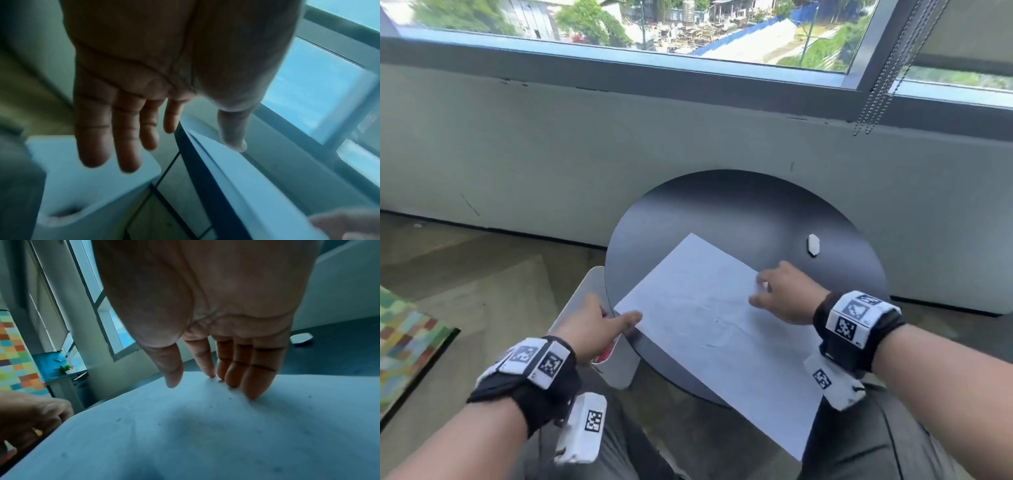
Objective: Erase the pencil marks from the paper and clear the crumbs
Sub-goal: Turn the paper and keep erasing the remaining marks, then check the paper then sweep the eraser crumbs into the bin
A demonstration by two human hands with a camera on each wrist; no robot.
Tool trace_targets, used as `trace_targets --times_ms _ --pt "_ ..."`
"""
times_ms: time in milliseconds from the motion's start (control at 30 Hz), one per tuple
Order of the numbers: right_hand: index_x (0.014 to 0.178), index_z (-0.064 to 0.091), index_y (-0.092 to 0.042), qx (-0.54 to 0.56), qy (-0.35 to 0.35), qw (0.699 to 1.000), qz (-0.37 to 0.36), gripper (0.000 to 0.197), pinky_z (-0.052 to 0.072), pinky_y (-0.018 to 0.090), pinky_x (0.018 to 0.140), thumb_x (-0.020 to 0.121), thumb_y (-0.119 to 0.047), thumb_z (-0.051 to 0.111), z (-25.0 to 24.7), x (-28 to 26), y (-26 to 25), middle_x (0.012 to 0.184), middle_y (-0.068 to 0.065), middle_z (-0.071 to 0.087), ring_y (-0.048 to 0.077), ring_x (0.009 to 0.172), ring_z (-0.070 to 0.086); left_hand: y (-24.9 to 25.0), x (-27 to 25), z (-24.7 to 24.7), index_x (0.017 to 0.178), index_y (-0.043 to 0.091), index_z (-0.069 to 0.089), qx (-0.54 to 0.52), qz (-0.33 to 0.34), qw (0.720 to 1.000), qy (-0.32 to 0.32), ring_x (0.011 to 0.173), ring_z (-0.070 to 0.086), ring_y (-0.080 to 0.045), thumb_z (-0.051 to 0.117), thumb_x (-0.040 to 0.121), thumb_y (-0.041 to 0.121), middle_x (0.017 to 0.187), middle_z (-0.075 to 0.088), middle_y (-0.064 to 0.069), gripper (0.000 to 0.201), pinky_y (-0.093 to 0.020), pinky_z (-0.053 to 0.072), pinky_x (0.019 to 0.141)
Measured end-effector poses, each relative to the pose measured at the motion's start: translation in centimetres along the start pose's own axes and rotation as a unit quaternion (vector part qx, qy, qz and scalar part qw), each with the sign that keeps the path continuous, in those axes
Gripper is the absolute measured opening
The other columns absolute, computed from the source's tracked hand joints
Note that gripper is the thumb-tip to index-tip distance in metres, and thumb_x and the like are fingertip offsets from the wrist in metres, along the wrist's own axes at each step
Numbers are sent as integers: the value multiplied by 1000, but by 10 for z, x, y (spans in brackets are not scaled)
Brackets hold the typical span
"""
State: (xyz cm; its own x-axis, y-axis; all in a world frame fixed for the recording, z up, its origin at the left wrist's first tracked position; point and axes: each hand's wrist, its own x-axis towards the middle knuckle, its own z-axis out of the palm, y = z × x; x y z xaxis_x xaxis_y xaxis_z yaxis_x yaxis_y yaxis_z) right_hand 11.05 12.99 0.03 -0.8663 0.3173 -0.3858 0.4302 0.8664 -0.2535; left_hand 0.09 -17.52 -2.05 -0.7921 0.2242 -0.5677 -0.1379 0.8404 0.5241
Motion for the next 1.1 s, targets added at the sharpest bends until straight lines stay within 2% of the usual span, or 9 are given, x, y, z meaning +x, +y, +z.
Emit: trace_targets --times_ms 133,267,433,567,633,733,833,967,1100 --pt "84 61 -2 113 5 993 -12 33 55 43 70 87 -35 60 20 -13 -38 85 10 59 27 72 60 -14 1 17 94 12 52 -223 -62 964 -134 53 33 -16 71 93 39 70 36 -7 34 -25 26 51" --pt "119 57 -16 238 -30 971 1 38 59 37 65 88 -35 64 24 -15 -45 107 7 61 24 74 63 -12 2 0 84 3 53 -124 59 990 34 51 58 -28 65 90 4 63 63 -11 13 -31 46 51" --pt "133 45 -24 320 49 945 37 57 50 31 55 84 -33 73 -19 -7 -27 106 5 56 22 74 58 25 -17 -43 74 26 65 -153 256 948 111 65 68 -21 68 93 9 67 67 4 26 -35 55 59" --pt "93 62 -36 404 42 914 -1 22 32 27 51 80 -31 78 -62 -15 -15 73 -7 52 17 66 42 58 -37 -73 76 23 68 -233 360 899 91 66 61 -23 75 82 29 70 63 -3 11 -50 58 72" --pt "70 60 -27 446 52 892 -49 20 27 26 50 80 -26 77 -81 -24 -10 62 -12 49 16 64 38 71 -44 -82 75 27 69 -259 392 878 87 66 59 -20 76 75 41 71 62 -2 15 -42 57 69" --pt "78 67 -12 452 107 877 -123 21 33 29 49 74 -28 80 -103 -44 -13 72 4 57 21 63 44 86 -52 -87 73 34 66 -285 444 841 123 65 58 -13 76 78 38 71 62 5 12 -26 53 60" --pt "79 69 -9 447 169 860 -180 16 40 38 51 81 -23 78 -111 -61 -17 71 7 62 23 60 51 90 -56 -83 81 38 67 -317 469 809 157 72 64 -15 73 82 39 77 64 11 6 -28 57 64" --pt "81 72 -12 407 165 882 -169 9 41 31 51 84 -20 74 -83 -66 -11 71 8 66 12 59 55 79 -44 -51 86 39 75 -324 415 843 110 83 69 -26 80 82 45 85 75 5 9 -52 57 81" --pt "87 74 -14 406 159 888 -146 33 43 28 50 77 -45 77 -66 -62 -5 80 15 68 11 61 57 74 -34 -33 86 41 78 -294 383 870 98 88 73 -33 75 80 34 88 78 2 10 -59 57 88"
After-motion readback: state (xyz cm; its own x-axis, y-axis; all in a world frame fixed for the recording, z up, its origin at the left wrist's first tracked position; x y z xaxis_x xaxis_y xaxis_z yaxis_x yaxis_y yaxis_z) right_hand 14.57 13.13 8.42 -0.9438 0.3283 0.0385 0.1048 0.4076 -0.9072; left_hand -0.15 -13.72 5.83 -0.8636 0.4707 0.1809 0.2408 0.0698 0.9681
